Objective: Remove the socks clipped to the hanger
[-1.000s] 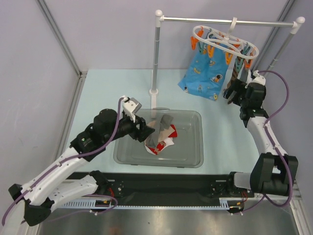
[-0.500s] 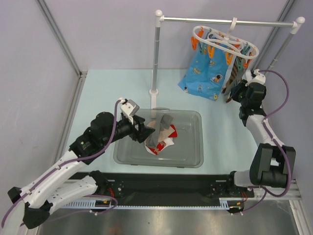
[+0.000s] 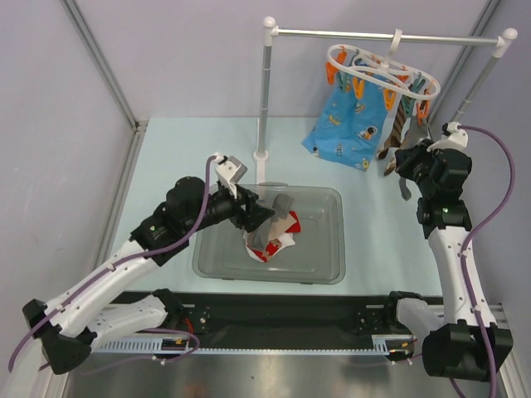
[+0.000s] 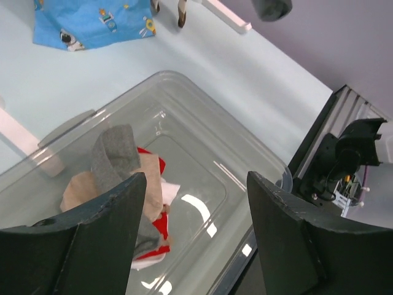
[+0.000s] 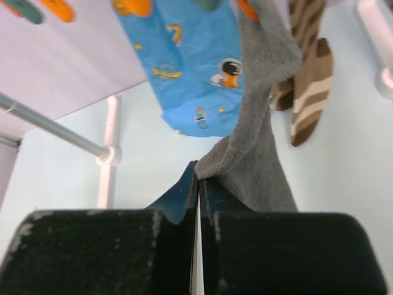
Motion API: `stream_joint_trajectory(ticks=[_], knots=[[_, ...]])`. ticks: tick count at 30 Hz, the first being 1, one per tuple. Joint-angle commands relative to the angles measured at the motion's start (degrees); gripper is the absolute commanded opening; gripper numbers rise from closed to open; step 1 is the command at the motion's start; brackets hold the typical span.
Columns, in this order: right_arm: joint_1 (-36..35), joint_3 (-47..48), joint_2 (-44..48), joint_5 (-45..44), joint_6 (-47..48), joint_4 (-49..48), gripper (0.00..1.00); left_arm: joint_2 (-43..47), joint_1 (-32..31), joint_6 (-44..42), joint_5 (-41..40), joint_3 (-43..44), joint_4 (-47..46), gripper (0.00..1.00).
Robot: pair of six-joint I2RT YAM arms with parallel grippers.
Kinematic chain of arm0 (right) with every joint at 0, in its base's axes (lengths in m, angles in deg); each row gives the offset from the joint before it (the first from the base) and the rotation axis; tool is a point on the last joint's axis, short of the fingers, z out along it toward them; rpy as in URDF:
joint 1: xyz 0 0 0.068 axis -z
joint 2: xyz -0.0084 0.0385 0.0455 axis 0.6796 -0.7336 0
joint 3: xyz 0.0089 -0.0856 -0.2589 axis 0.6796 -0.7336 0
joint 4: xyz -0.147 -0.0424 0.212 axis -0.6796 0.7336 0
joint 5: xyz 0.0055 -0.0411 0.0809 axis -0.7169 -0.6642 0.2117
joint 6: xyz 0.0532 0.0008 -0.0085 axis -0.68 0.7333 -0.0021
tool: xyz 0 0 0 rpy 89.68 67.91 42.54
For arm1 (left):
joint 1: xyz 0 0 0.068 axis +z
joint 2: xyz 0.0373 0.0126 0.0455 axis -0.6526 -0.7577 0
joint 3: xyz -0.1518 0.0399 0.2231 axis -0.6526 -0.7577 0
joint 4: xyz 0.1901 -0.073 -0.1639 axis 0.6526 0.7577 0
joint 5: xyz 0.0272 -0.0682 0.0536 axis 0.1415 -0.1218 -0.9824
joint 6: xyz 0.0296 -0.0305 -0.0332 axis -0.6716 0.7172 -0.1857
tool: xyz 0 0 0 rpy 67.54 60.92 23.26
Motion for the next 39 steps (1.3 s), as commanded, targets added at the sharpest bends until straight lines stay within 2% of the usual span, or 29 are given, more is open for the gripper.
stream_joint_trajectory(ticks=[1,5,11,22,28,34,39], knots=[[-1.4,4.9,1.2,5.5,-1.8,7.5,0.00,-2.9,-0.1,2.8,1.7,4.1,-5.6,0.72],[-3.8,7.0,1.4,11.1,-4.5,8.1,0.00,-9.3,-0.7,4.0,3.4,9.3,-10.0,0.74],[-6.0,9.8,1.5,13.2,-6.5,9.7,0.00,-22.3,-2.4,2.1,4.8,17.3,-16.7,0.79],[-6.0,11.4,2.2,17.1,-12.5,10.8,0.00,-40.2,-8.5,-3.0,3.5,33.4,-19.3,0.84],[-6.0,10.8,2.8,17.9,-17.4,10.1,0.00,-47.4,-10.1,-2.3,6.1,35.4,-26.1,0.86],[-6.0,10.1,3.3,17.7,-19.5,10.1,0.00,-54.9,-12.0,-2.1,2.3,40.2,-27.7,0.86],[-6.0,9.3,3.8,18.5,-20.9,9.4,0.00,-57.7,-12.3,-0.4,1.4,40.8,-32.8,0.85]])
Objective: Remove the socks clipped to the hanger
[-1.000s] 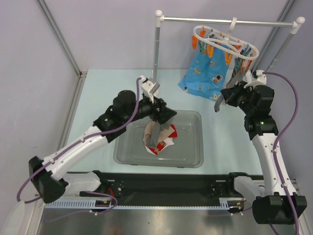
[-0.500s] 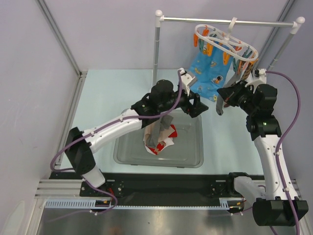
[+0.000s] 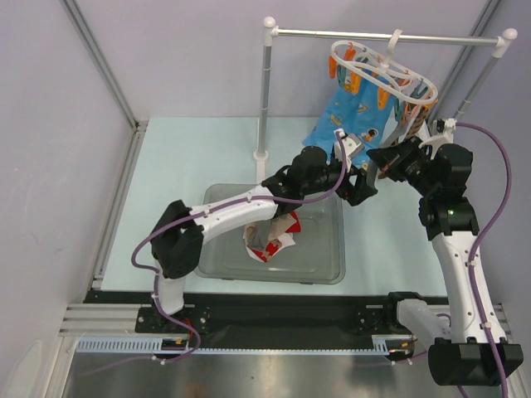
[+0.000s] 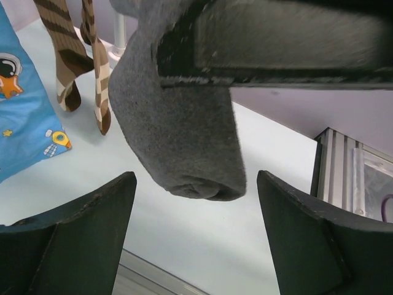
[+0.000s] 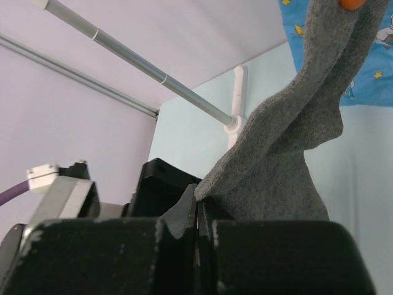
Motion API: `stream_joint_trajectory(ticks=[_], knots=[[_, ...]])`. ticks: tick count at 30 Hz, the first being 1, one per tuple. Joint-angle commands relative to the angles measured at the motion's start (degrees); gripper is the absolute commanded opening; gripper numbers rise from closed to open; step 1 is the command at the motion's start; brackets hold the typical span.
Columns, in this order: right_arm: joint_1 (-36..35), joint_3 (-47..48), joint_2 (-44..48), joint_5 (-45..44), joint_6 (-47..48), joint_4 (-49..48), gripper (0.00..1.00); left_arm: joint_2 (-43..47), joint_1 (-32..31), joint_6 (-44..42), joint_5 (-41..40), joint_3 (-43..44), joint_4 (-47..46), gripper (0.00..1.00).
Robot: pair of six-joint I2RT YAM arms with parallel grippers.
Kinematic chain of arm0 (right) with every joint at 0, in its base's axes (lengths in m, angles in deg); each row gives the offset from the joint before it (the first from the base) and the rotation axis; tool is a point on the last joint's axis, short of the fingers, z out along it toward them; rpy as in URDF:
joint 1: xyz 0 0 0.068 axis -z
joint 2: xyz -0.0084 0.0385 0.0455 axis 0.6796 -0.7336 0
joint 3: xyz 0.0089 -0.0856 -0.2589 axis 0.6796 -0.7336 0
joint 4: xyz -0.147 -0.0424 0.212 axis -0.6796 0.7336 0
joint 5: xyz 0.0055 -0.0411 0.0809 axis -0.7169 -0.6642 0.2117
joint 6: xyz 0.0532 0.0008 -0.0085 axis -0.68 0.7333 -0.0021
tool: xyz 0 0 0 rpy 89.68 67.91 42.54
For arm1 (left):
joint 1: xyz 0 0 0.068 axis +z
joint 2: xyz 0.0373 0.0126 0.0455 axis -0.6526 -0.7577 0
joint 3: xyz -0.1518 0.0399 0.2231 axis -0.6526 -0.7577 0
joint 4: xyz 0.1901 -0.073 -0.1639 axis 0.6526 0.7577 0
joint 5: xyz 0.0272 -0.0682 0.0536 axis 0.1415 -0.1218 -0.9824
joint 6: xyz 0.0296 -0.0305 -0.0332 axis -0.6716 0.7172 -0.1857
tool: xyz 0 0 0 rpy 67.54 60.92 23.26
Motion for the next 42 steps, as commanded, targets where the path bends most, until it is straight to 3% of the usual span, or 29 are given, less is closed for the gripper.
stream_joint_trajectory(ticks=[1,3,6,16,18,19,22,25,33,38,42], knots=[[-0.1,0.4,1.5,1.4,-1.9,-1.7,0.00,-0.8,-0.4,0.9,-1.0,3.5,-6.7,0.84],[-0.1,0.1,1.6,1.3,-1.9,-1.5,0.00,-1.7,-0.4,1.3,-1.0,4.3,-7.0,0.81],[-0.1,0.0,1.7,1.2,-2.0,-1.2,0.00,-2.5,-0.4,2.0,-0.8,5.0,-7.6,0.68],[-0.1,0.1,2.0,0.3,-1.9,-0.1,0.00,-3.4,-0.4,4.4,-0.5,5.8,-8.3,0.00],[0.0,0.9,2.0,-0.3,-1.1,1.3,0.06,-3.2,-0.4,4.3,-1.2,5.6,-7.1,0.00],[0.1,1.4,1.9,-1.8,0.2,2.4,0.22,-3.1,-0.4,4.2,-1.6,5.3,-6.6,0.00],[0.9,7.2,0.5,-7.8,3.9,11.5,0.53,-1.9,-0.5,2.9,-3.5,3.5,-5.5,0.00],[3.4,13.5,-1.5,-10.8,6.9,19.5,0.65,-0.5,-0.5,1.7,-5.8,1.5,-5.6,0.00],[5.0,28.8,-11.1,-20.8,11.5,28.3,0.72,0.6,-0.7,-0.7,-9.1,0.8,-4.5,0.00],[5.2,33.3,-15.7,-23.3,14.1,22.6,0.72,0.6,-1.1,-1.0,-9.1,0.8,-4.0,0.00],[5.8,33.2,-18.4,-16.0,18.8,15.8,0.71,0.7,-1.2,-1.2,-8.7,0.8,-3.4,0.00]])
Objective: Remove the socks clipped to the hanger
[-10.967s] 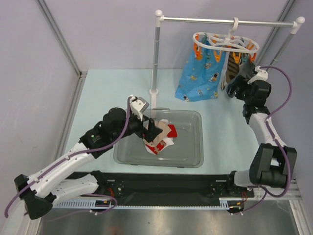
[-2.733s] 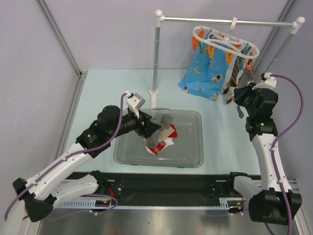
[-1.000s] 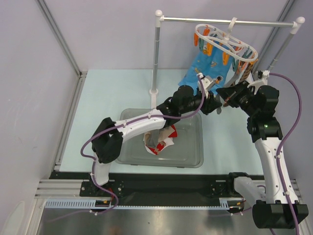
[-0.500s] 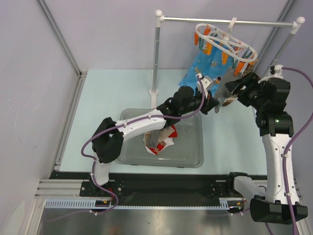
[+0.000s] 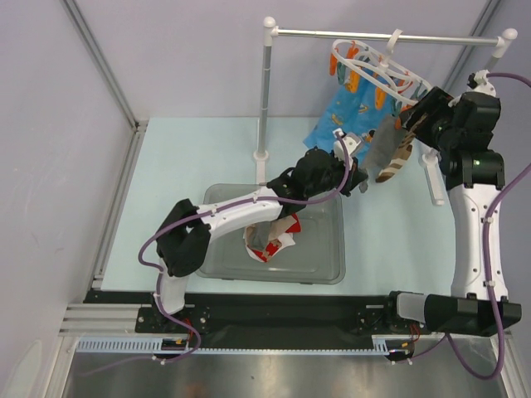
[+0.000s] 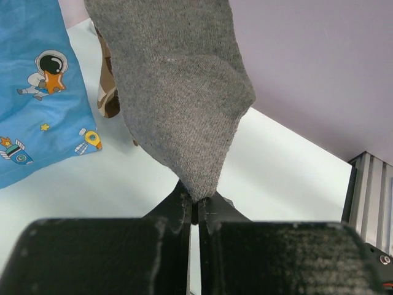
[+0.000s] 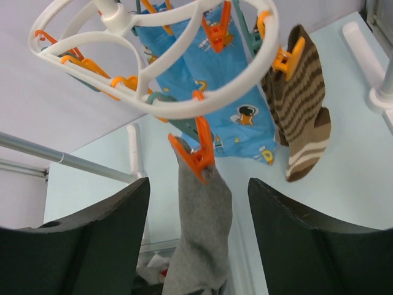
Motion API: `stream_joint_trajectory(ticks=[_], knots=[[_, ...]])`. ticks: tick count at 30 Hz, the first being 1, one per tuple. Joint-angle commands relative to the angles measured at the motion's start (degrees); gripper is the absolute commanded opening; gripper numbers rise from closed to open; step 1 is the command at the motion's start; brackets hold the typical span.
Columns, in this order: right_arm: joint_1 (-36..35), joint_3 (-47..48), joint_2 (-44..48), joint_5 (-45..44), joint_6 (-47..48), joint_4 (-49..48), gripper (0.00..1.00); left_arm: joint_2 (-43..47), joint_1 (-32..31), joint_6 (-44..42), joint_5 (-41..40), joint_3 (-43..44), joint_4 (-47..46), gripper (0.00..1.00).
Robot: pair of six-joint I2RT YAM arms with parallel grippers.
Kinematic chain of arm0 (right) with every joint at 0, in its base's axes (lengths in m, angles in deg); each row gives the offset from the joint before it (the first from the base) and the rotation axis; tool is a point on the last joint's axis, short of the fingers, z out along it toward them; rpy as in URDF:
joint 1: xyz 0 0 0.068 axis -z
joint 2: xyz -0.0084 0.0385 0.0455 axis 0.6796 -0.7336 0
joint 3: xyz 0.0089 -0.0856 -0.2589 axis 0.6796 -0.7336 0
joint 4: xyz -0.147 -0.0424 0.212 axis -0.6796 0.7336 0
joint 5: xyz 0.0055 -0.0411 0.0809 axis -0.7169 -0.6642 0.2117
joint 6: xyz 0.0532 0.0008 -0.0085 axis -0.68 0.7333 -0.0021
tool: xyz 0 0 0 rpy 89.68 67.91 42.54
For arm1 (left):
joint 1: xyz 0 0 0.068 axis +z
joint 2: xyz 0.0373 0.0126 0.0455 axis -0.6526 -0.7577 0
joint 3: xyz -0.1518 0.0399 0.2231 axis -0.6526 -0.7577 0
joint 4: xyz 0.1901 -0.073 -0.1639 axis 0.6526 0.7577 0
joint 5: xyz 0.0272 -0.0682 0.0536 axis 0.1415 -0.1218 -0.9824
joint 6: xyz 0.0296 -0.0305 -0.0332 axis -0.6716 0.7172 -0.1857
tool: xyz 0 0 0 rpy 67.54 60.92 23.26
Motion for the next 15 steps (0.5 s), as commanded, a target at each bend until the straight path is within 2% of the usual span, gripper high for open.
stream_joint_trajectory(ticks=[1,9,15], knots=[[0.5,2.3,-1.9,4.2,5.6,-7.4,0.70,3.9,-0.6,-1.6,-0.2,0.1,-0.3,0.00],[3.3,0.7,-4.9,14.5,9.4,-14.5,0.66,5.5,-0.6,-1.5,1.4,-1.5,-1.0,0.00],[6.6,-3.1,-5.0,21.9,8.8,-20.5,0.70,5.9,-0.5,-1.2,3.9,-1.2,-0.9,0.00]])
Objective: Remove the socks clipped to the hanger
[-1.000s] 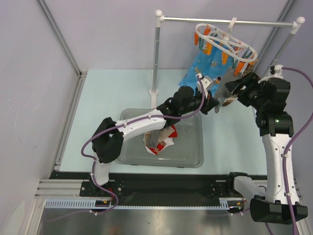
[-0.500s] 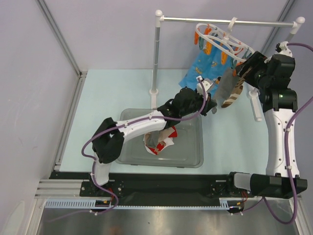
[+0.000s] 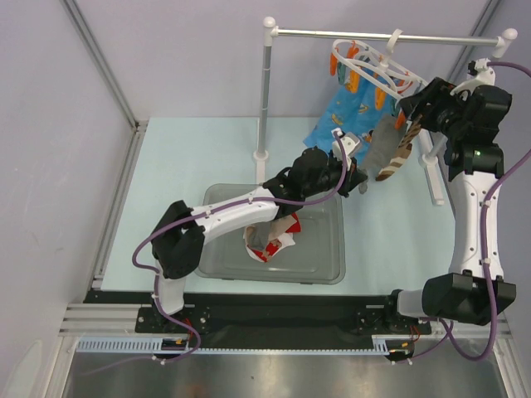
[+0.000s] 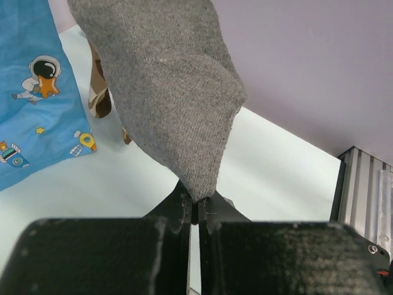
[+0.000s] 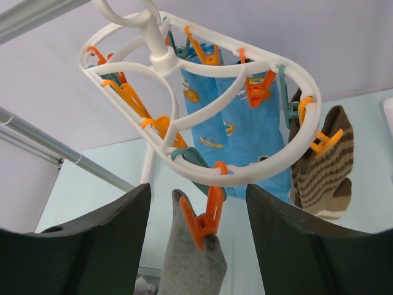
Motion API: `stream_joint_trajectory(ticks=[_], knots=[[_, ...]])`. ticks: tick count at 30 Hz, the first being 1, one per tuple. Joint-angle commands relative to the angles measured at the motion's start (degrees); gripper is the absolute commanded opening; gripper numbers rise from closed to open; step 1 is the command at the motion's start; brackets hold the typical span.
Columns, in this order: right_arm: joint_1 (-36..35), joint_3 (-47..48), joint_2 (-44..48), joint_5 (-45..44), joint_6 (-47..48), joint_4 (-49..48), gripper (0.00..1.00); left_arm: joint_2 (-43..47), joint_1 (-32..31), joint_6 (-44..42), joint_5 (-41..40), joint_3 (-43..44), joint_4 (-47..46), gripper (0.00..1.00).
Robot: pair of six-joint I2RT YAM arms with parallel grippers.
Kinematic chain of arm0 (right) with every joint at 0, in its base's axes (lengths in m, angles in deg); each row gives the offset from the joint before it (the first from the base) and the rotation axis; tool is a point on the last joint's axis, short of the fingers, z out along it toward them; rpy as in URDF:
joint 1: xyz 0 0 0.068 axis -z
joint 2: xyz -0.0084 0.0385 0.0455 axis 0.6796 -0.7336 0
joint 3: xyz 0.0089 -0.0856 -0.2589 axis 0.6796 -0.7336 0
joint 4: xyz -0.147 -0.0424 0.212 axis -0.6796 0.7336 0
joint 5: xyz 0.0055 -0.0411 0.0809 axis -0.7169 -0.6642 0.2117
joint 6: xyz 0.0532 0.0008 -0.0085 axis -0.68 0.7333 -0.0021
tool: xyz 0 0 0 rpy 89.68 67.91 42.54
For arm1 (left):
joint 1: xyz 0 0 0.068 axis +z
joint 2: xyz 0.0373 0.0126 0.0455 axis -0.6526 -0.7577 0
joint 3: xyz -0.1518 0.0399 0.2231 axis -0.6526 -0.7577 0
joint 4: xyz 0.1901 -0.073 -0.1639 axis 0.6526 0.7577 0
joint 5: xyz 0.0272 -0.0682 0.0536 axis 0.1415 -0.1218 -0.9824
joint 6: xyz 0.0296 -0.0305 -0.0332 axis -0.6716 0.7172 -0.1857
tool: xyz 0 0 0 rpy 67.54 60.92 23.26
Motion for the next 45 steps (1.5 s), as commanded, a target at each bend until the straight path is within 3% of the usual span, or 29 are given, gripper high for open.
stream_joint_trajectory(ticks=[1,10,18,21,24,25,28,32,36,39,42,45], knots=[[1.6,-2.1,-0.1,7.2,0.4,-6.5,0.70,3.8,-0.4,-0.7,2.5,0.2,-1.5,0.00],[5.5,-8.5,-0.5,19.1,-6.6,-17.7,0.66,4.0,-0.4,0.3,3.9,0.2,-1.6,0.00],[6.4,-11.7,-0.6,22.9,-9.8,-24.9,0.52,4.2,-0.3,0.1,3.7,0.5,-1.3,0.00],[6.5,-11.7,-0.9,22.9,-9.8,-25.0,0.45,4.2,-0.3,0.3,3.7,0.3,-1.3,0.00],[6.7,-11.8,-0.9,22.9,-9.7,-24.7,0.32,4.1,-0.3,0.3,3.6,0.2,-1.2,0.00],[6.7,-11.7,-0.9,22.6,-9.6,-24.4,0.22,4.1,-0.3,0.3,3.6,0.1,-1.2,0.00],[6.8,-11.8,-0.9,22.6,-9.5,-24.1,0.10,4.2,-0.3,0.4,3.2,0.0,-1.1,0.00],[6.8,-11.7,-1.0,22.7,-9.7,-24.1,0.04,4.6,-0.3,0.3,3.1,-0.8,-1.1,0.00],[6.9,-11.7,-1.1,22.5,-9.9,-24.1,0.09,6.1,-0.3,0.2,2.9,-1.8,-0.5,0.00],[6.9,-11.9,-0.9,21.5,-9.8,-21.5,0.29,8.1,-0.2,-0.1,1.0,-3.0,2.2,0.00],[7.0,-12.4,-0.2,20.6,-9.7,-19.8,0.40,12.9,0.3,-0.6,0.2,-5.9,8.2,0.00],[7.1,-13.6,1.1,21.5,-10.0,-18.2,0.60,20.7,2.0,0.1,-0.4,-13.2,13.1,0.00]])
